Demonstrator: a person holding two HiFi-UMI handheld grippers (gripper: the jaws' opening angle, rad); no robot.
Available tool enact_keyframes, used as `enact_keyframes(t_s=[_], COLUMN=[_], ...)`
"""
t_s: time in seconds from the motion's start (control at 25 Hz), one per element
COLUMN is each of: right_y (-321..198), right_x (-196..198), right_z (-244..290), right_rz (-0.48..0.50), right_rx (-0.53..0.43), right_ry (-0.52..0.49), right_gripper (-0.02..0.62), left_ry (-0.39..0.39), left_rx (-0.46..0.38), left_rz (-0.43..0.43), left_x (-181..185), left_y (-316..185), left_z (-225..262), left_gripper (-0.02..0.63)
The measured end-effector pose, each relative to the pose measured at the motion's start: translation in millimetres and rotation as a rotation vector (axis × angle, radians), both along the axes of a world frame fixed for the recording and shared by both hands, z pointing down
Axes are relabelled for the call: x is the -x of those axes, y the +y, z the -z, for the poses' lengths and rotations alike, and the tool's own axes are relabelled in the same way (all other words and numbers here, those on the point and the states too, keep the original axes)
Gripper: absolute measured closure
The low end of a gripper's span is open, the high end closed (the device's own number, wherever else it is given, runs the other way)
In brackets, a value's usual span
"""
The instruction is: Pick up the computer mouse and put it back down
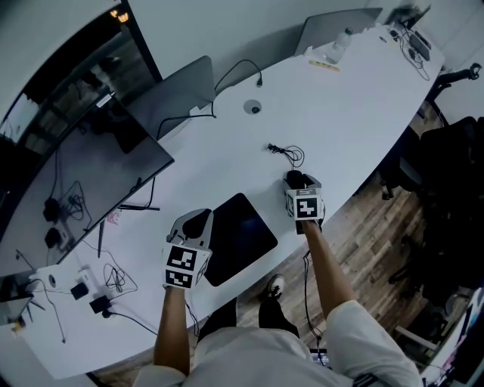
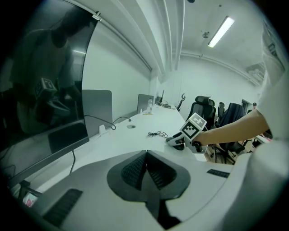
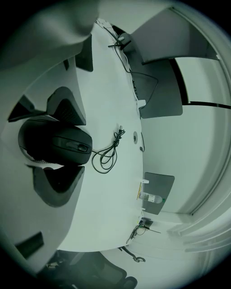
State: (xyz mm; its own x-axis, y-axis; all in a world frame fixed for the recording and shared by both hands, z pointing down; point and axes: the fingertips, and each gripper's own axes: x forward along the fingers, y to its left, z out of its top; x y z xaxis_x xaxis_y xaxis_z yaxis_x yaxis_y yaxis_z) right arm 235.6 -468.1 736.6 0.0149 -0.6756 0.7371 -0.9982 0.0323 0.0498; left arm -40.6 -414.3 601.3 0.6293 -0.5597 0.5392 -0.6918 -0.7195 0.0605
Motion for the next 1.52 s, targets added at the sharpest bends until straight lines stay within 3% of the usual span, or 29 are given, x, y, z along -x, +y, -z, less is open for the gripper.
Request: enact_keyframes(t_s=[0.28, 0.52, 1.0, 1.24, 1.52], right_y=[-2, 20, 71, 99, 114], right_x=[0, -1, 17, 47, 122], right_z=[-5, 18, 180, 230, 231], right_rz=[-0.024, -0.013, 0.07, 0.136, 0.302], right_rx=[-0.04, -0.091, -0.284, -0.372, -0.37], right_ry=[-0.03, 0.005, -0.008, -0.034, -0.061], right_gripper=[0.302, 0.308, 0.308, 0.308, 0.308], left_ry=[0.0, 0.0, 0.084, 0.084, 0.059], left_rx=[-0.004, -0.032, -0.119, -0.166, -0.207], left_rz=[-0.003, -0.006, 0.029, 0.066, 0.132], left_x=[2, 7, 11, 27, 63], left_y=[10, 27, 62, 87, 110], left_z=[5, 21, 88, 115, 137], left_gripper=[0.594, 0.594, 0.594, 0.594, 0.594])
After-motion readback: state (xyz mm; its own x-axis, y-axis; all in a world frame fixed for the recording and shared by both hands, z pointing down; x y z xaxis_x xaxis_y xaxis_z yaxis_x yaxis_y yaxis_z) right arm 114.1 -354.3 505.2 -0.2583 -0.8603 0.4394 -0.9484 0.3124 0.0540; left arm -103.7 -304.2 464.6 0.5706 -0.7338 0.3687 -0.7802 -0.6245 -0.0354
